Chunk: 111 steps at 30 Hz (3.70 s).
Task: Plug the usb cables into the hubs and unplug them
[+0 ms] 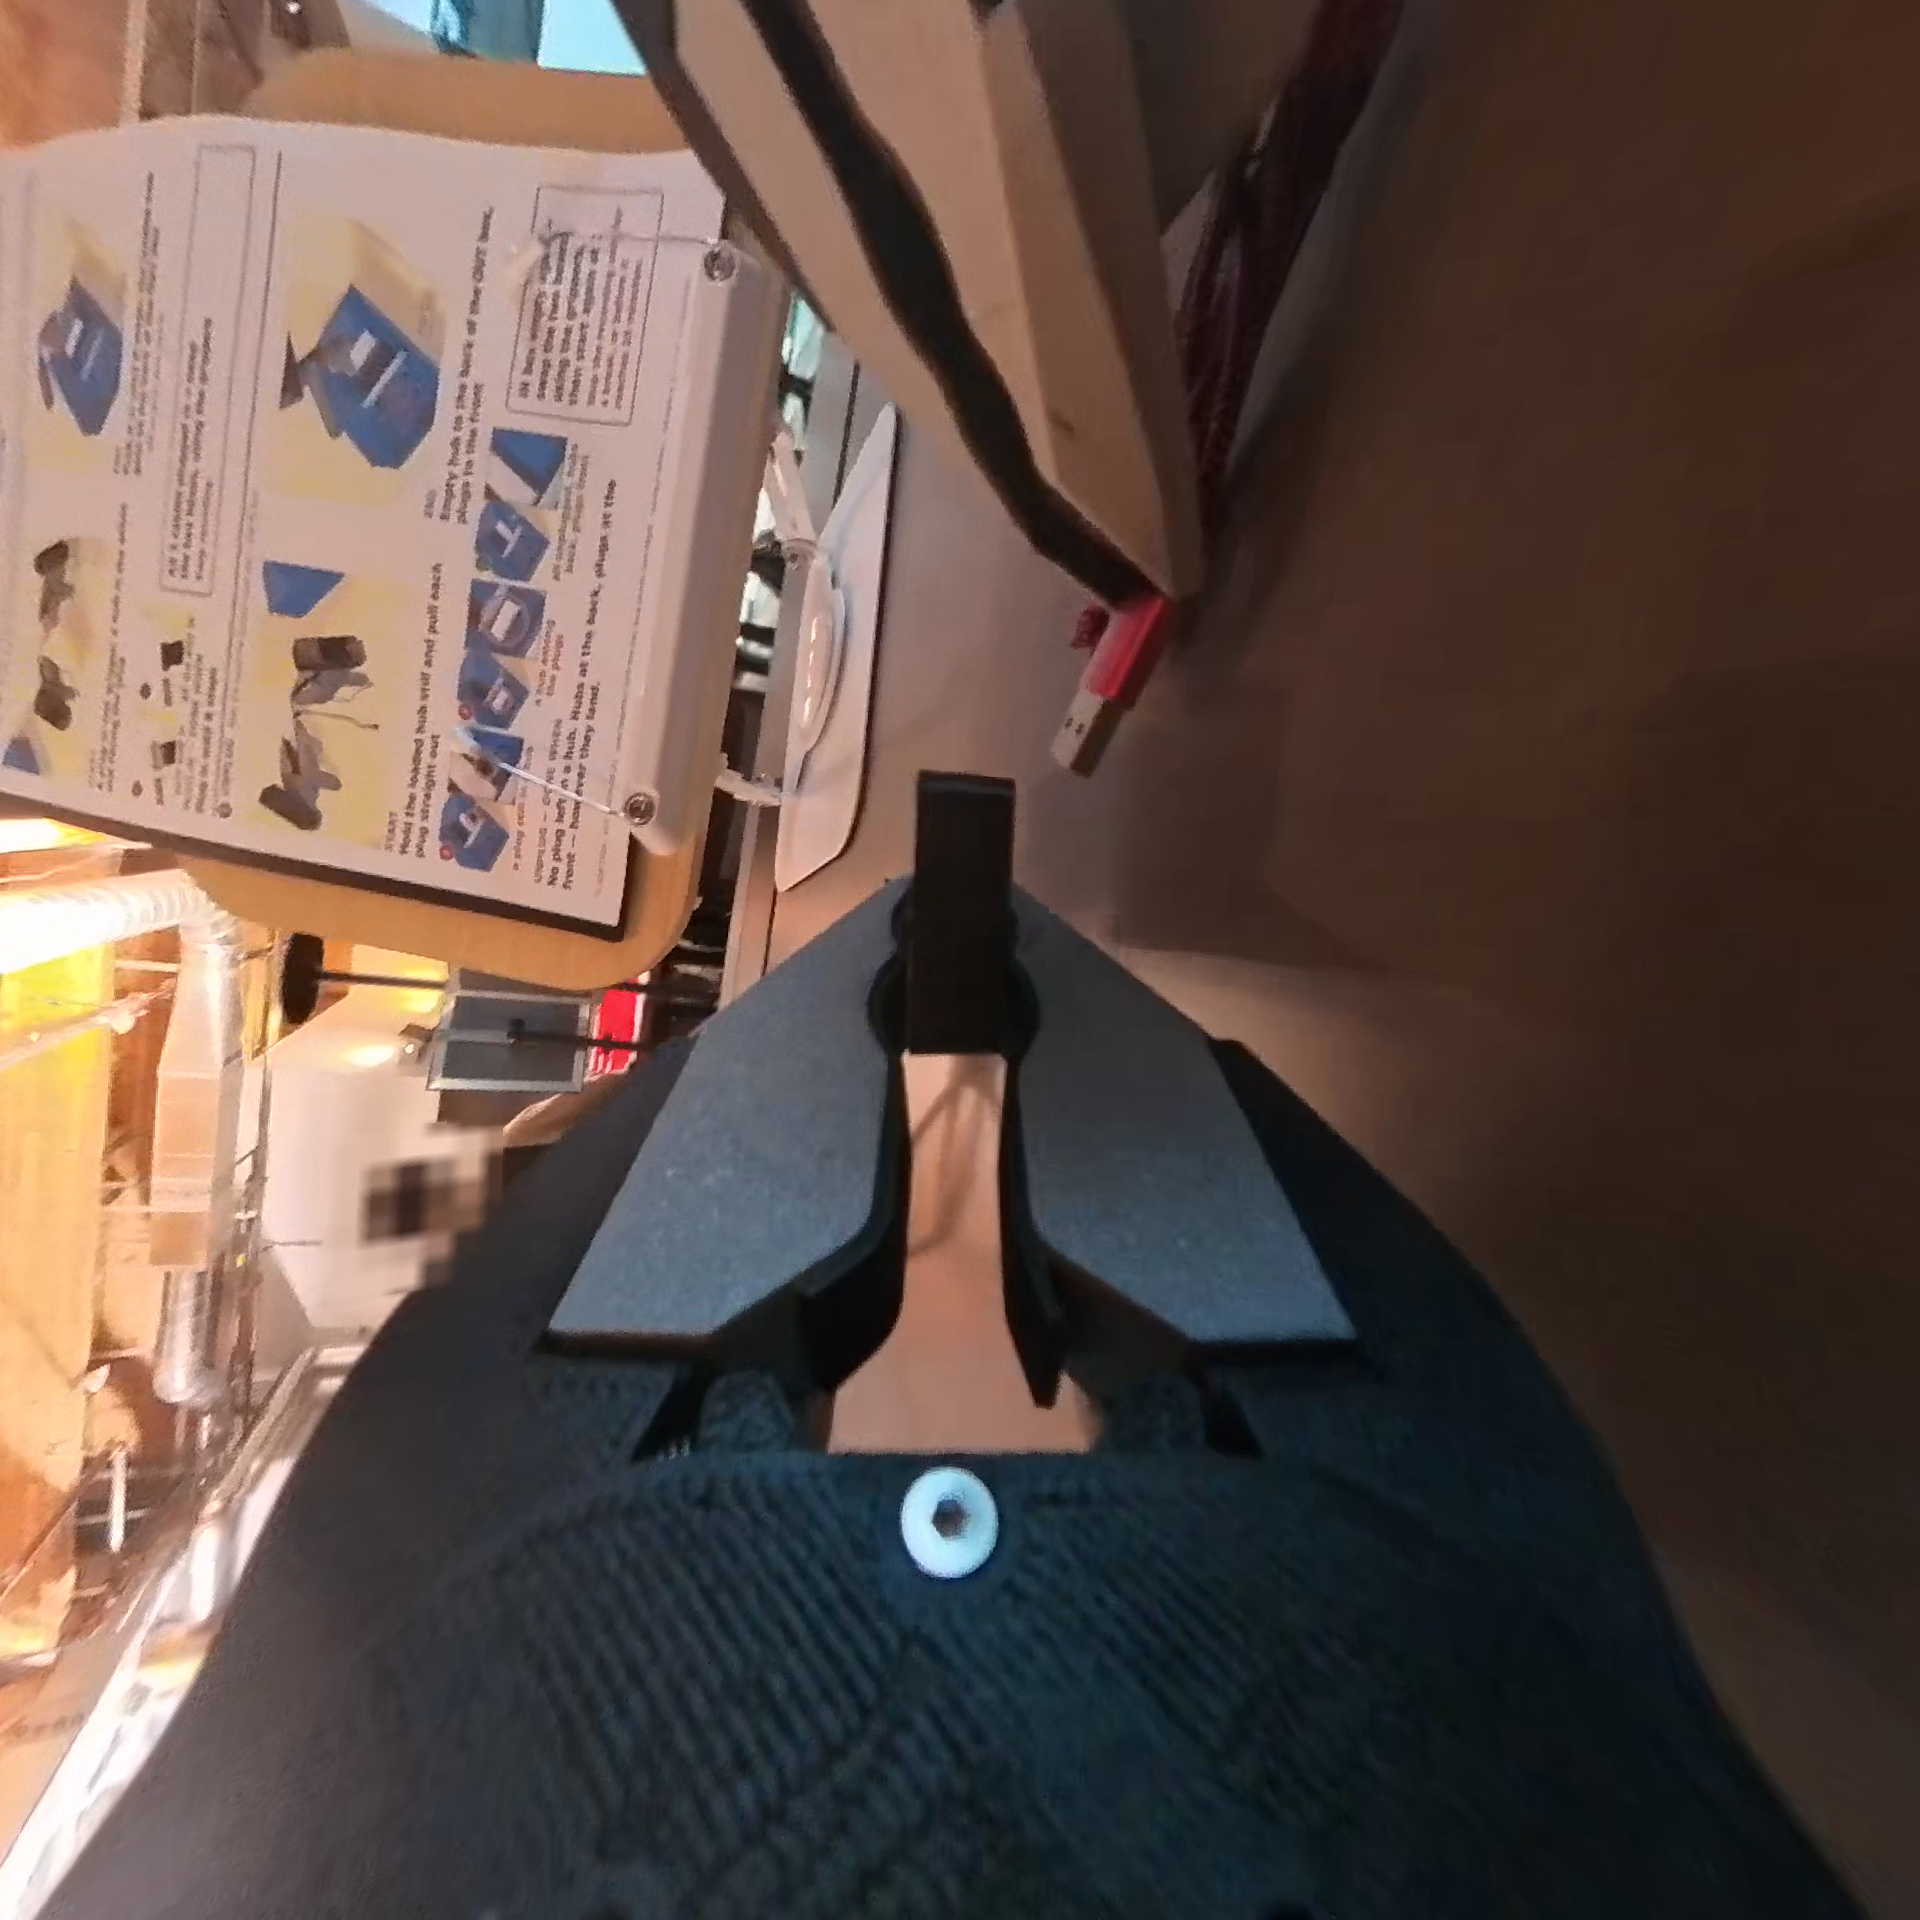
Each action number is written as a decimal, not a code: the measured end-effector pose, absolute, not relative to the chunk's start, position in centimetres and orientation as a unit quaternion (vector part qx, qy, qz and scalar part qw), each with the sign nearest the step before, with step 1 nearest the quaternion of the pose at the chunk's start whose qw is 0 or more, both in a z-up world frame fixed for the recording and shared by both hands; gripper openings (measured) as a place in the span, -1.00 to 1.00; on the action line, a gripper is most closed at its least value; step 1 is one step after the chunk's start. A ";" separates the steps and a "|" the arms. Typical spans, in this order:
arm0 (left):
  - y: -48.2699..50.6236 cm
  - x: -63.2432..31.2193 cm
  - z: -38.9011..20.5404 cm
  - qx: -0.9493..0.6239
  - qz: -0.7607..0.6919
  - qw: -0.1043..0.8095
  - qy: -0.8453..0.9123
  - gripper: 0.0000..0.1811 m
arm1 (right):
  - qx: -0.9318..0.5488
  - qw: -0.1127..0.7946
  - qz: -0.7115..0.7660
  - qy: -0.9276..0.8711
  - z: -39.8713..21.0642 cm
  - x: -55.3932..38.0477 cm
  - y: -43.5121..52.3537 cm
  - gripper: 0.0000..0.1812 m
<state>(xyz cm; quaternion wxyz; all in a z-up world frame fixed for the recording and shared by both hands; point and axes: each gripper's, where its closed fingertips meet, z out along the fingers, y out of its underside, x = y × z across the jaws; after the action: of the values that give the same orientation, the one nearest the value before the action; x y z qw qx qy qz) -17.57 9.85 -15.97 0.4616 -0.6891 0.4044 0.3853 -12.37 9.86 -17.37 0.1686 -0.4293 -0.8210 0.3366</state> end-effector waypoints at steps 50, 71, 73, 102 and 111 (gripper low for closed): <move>8.1 -12.2 -16.6 -0.626 0.361 0.472 0.505 -0.90 | -0.379 0.094 0.323 -0.862 -17.3 -9.1 9.3 -0.91; 7.2 -11.5 -15.4 -0.639 0.326 0.507 0.477 -0.90 | -0.379 0.106 0.316 -0.863 -15.9 -9.1 8.4 -0.92; 7.2 -11.7 -15.2 -0.647 0.308 0.517 0.468 -0.90 | -0.373 0.116 0.326 -0.861 -15.6 -9.2 8.3 -0.92; 7.9 -13.2 -16.5 -0.659 0.372 0.461 0.464 -0.89 | -0.362 0.116 0.339 -0.861 -16.3 -9.4 7.6 -0.92; 8.0 -13.6 -17.4 -0.679 0.386 0.425 0.457 -0.90 | -0.370 0.123 0.352 -0.851 -16.0 -10.1 7.4 -0.93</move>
<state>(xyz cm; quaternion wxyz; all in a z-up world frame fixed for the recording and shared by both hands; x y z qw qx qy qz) -13.65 7.98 -17.40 0.4252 -0.6794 0.4569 0.3858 -10.08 7.38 -16.04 0.1228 -0.3699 -0.8510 0.3519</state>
